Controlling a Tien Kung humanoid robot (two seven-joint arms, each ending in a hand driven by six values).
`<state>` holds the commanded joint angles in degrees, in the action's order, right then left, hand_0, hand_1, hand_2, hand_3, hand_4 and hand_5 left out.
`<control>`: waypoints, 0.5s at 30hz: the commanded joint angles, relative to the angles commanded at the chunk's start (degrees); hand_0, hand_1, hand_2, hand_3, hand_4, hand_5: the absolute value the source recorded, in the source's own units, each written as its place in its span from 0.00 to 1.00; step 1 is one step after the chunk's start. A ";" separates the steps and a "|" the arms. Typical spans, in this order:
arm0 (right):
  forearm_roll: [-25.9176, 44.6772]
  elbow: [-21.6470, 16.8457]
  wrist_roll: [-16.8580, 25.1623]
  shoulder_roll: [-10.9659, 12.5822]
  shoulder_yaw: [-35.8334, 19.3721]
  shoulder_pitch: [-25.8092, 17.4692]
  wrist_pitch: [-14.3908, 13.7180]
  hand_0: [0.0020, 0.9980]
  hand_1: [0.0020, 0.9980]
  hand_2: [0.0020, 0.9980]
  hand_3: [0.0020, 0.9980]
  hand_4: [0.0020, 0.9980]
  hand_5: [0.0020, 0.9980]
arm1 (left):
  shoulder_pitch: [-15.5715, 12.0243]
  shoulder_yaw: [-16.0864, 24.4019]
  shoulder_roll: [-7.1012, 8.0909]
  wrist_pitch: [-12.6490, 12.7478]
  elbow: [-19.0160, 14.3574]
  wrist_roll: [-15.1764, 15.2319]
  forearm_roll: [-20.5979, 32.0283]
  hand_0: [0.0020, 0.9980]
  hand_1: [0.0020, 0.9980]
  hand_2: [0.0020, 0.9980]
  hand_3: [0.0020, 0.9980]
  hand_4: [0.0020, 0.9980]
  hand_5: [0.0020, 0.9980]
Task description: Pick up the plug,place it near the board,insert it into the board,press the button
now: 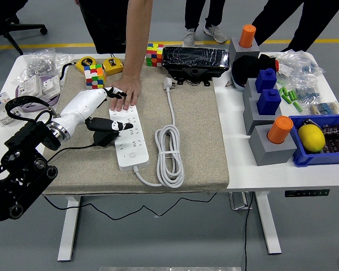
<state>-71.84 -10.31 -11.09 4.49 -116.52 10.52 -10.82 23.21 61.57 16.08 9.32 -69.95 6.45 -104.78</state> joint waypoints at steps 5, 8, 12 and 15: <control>-0.06 0.00 -0.07 -0.11 -0.04 -0.14 0.14 0.80 0.70 0.71 0.76 1.00 1.00 | -4.65 7.10 -3.79 4.14 -5.12 -2.71 8.92 1.00 1.00 1.00 1.00 1.00 1.00; 0.14 0.00 -0.04 -0.15 0.01 -0.10 0.18 0.80 0.70 0.71 0.76 1.00 1.00 | -8.07 9.25 -6.12 10.34 -10.62 -9.06 5.99 1.00 1.00 1.00 1.00 1.00 1.00; 0.17 0.00 -0.07 -0.28 -0.05 -0.23 0.32 0.80 0.70 0.71 0.76 1.00 1.00 | -11.97 9.86 -7.78 13.61 -17.83 -17.70 -0.66 1.00 1.00 0.99 0.99 1.00 1.00; 0.18 0.00 0.07 -0.32 -0.01 -0.15 0.39 0.80 0.70 0.71 0.76 1.00 1.00 | -14.19 8.15 -7.10 10.75 -22.99 -25.53 -7.15 1.00 1.00 0.99 0.99 1.00 1.00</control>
<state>-71.66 -10.31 -11.03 4.18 -116.52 10.37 -10.43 9.03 69.71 8.98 20.08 -92.94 -19.08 -111.93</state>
